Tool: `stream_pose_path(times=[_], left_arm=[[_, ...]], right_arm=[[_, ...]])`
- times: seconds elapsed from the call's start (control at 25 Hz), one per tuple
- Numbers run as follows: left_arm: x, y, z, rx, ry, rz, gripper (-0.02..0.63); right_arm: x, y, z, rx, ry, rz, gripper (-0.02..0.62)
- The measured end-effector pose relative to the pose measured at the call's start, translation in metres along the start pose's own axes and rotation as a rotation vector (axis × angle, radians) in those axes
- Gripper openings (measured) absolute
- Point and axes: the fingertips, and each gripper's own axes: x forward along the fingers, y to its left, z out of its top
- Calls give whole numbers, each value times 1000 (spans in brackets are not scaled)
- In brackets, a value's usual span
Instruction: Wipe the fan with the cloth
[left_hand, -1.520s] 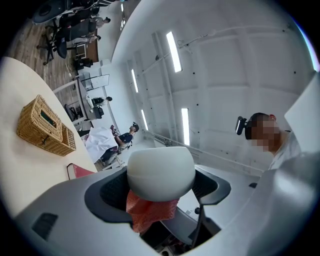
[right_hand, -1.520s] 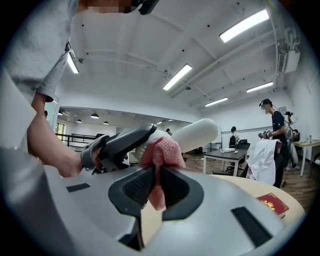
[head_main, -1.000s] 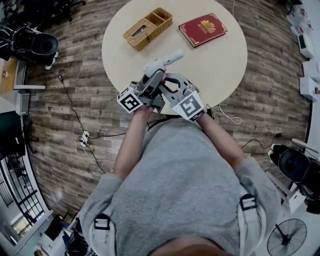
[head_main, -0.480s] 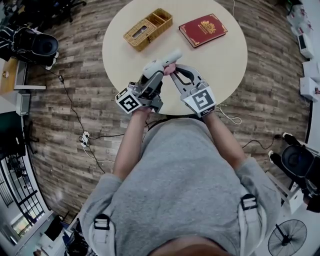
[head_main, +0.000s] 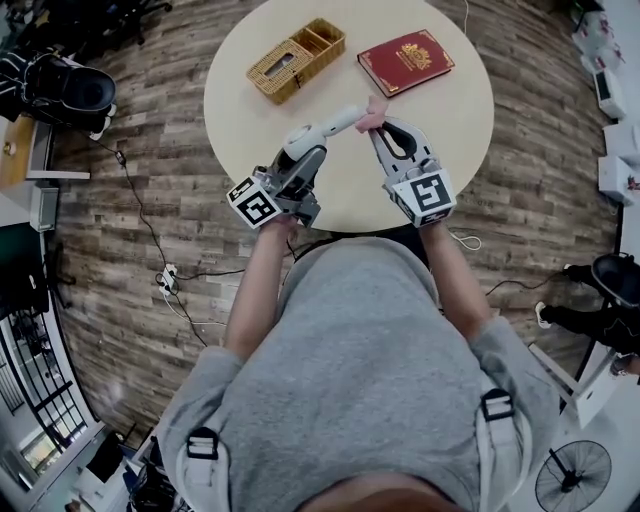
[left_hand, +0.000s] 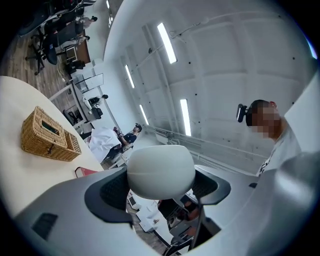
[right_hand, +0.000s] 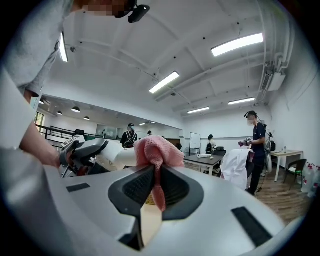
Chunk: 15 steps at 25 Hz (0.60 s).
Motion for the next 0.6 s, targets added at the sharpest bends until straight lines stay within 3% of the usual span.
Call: stream_pose_path(times=[0.24, 0.44, 0.6], left_arm=[[-7, 5, -6, 70, 80, 24, 382], [-9, 10, -11, 125, 126, 60, 382], [-16, 16, -11, 235, 188, 113, 382]], right_arm=[[-3, -23, 10, 5, -31, -50, 40], [1, -16, 4, 0, -16, -5, 40], [-3, -10, -13, 13, 16, 41, 40]])
